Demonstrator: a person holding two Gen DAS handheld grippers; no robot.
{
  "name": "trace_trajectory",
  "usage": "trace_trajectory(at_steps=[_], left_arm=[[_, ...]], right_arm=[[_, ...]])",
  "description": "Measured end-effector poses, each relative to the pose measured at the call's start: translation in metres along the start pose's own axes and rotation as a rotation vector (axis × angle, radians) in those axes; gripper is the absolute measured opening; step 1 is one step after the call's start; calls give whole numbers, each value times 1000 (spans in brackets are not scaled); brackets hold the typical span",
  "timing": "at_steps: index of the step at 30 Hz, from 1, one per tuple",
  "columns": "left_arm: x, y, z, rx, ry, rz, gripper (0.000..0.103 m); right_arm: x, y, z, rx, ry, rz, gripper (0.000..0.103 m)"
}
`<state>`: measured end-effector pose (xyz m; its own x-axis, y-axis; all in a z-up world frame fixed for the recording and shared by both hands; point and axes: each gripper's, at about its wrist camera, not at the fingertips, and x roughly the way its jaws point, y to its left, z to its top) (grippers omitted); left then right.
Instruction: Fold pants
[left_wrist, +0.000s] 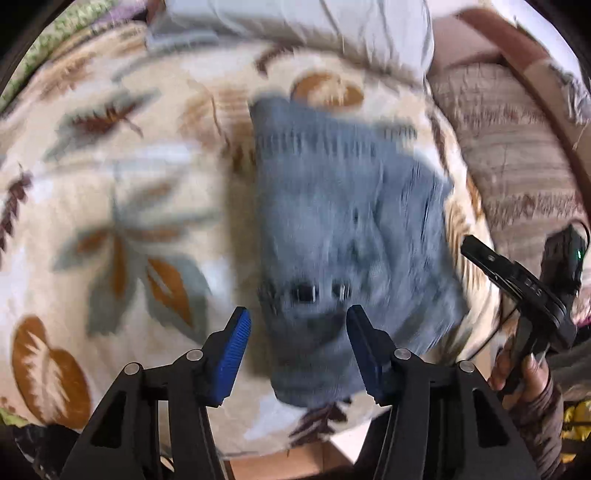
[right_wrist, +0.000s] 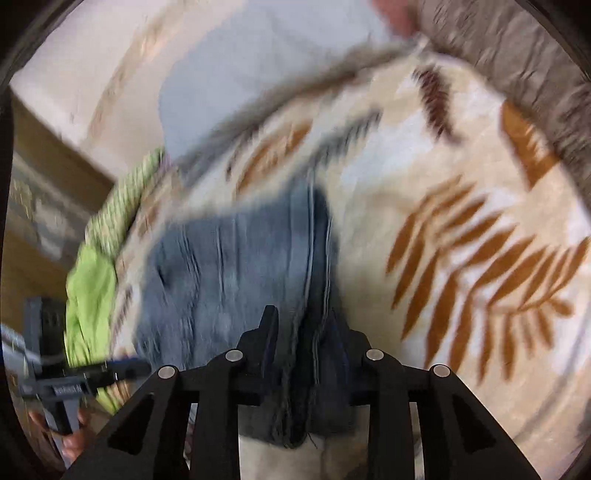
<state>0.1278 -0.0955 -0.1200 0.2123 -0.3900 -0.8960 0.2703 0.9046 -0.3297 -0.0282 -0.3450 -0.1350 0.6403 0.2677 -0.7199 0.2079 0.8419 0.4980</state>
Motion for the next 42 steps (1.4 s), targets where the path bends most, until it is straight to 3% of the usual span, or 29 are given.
trace_trajectory(at_steps=[2,5,9,12,14,15,16,18,21,25,28,32,35,36,38,39,42], left_arm=[[-8,2,19,-16,-44,3,53],[-5,3,42,-52,-56,1,53],[17,3,61,-89,-34,-6,53],[43,4,69,-91,-8,40,55],[63,9,70,-99,8,78,63],[74,13,71,-119,14,76,69],[79,17,69,-142,7,73,79],[86,21,67,-153,-7,84,87],[88,22,70,-154,9,76,86],[69,26,66,-176,61,4,65],[46,32,46,-155,80,-46,65],[32,41,16,-166,124,-135,67],[43,41,0,-156,164,-122,67],[47,41,-3,-165,172,-117,68],[45,42,-5,-178,162,-112,68],[41,41,-5,-171,149,-102,67],[34,34,-16,-130,113,-58,67]], right_arm=[[-5,6,12,6,-58,61,30],[10,28,32,-41,-64,124,26],[38,45,46,-72,-40,141,26],[51,45,48,-103,-21,84,24],[59,34,47,-104,1,13,27],[66,24,48,-86,30,-15,34],[72,15,48,-60,52,-9,34],[80,7,46,-48,64,2,34],[84,19,44,-140,59,-51,33],[64,19,46,-63,51,-5,38],[44,7,38,16,65,63,48],[26,-11,9,109,102,113,51],[28,-16,-13,140,147,144,54],[32,-14,-19,128,171,148,51],[30,-4,-22,55,167,101,16],[29,1,-21,19,174,86,9],[12,15,-16,-80,122,46,9]])
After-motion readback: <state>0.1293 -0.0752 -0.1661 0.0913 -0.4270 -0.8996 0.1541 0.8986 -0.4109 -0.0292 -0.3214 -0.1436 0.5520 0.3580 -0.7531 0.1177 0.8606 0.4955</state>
